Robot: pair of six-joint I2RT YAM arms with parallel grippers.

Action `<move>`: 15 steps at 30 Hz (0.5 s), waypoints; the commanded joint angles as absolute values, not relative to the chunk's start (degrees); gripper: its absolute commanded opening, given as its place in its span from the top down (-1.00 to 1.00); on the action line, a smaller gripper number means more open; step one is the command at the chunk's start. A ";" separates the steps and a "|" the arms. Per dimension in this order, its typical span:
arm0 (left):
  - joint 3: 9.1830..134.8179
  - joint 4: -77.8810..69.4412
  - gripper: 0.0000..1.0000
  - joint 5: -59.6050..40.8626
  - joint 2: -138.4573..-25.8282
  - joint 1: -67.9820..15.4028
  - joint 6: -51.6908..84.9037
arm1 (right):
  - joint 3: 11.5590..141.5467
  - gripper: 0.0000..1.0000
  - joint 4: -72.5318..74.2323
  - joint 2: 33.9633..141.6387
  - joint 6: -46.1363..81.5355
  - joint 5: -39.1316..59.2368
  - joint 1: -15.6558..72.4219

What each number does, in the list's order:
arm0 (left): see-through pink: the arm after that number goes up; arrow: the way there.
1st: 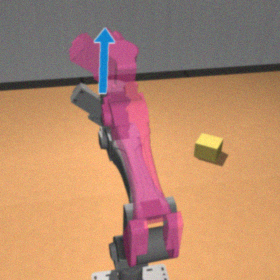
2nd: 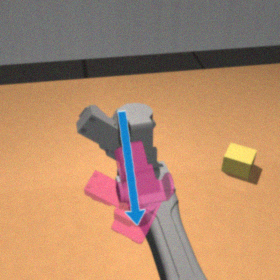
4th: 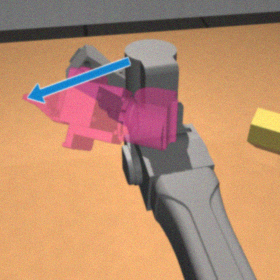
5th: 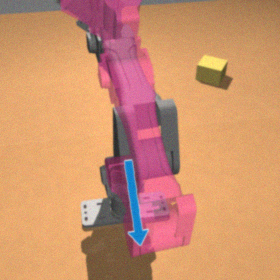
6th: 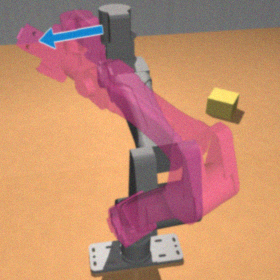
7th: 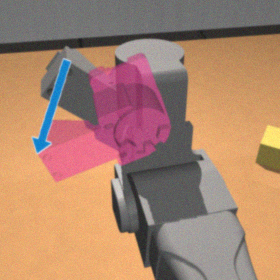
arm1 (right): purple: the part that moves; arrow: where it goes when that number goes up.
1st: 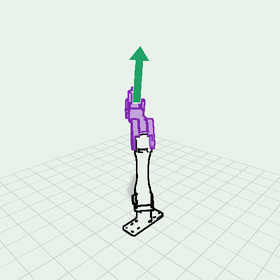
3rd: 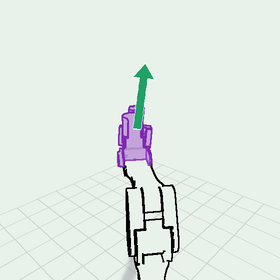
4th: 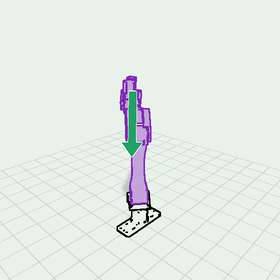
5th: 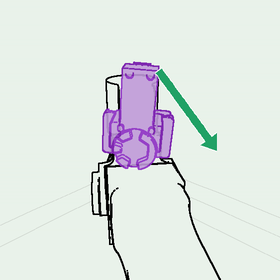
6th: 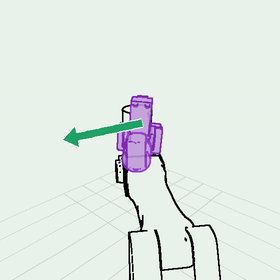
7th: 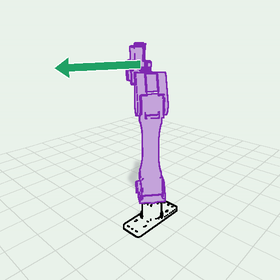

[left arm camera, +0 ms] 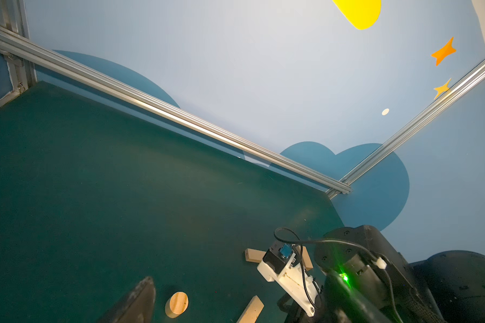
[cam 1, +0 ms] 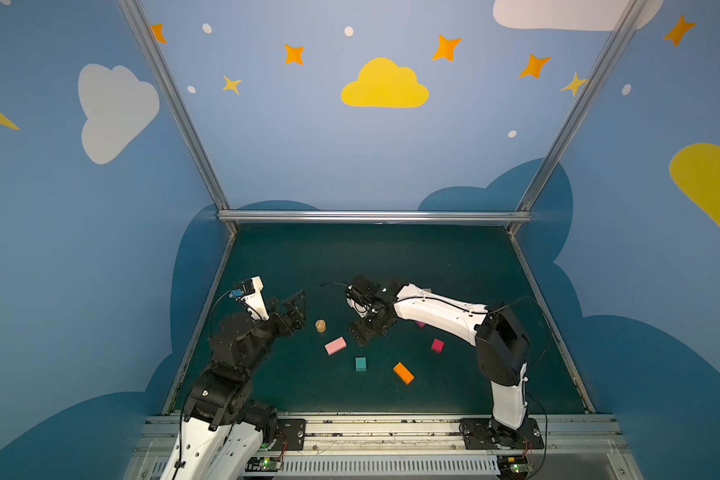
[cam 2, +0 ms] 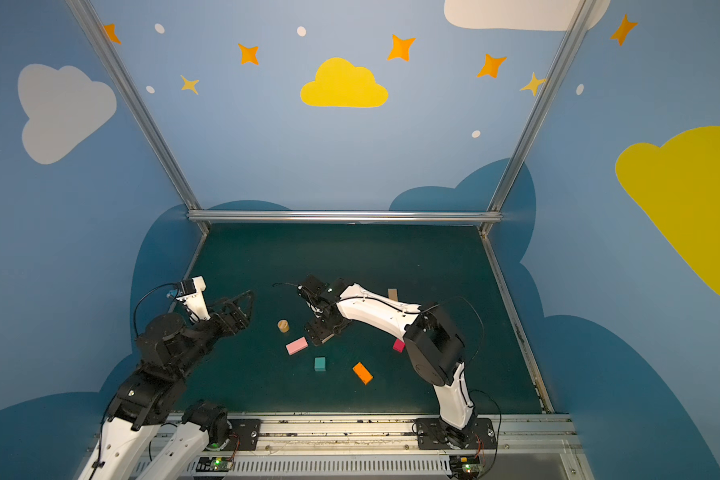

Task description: Build the wood block tower

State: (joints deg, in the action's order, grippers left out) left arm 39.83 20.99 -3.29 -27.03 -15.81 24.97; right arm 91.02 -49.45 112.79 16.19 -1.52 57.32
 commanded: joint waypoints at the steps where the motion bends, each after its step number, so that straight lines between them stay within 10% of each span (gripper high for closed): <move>1: 40.52 21.89 -0.86 -2.38 -26.45 -16.00 25.38 | 90.86 -0.79 -48.33 114.15 15.15 -3.51 56.96; 15: 40.83 22.15 -0.86 -2.10 -27.26 -16.00 24.83 | 92.77 -0.80 -47.16 118.77 14.74 -4.73 56.16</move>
State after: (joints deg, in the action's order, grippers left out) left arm 39.86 22.13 -2.66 -26.96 -15.88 25.17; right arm 91.07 -47.72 117.80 14.63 -3.62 56.40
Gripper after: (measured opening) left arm 0.932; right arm 0.898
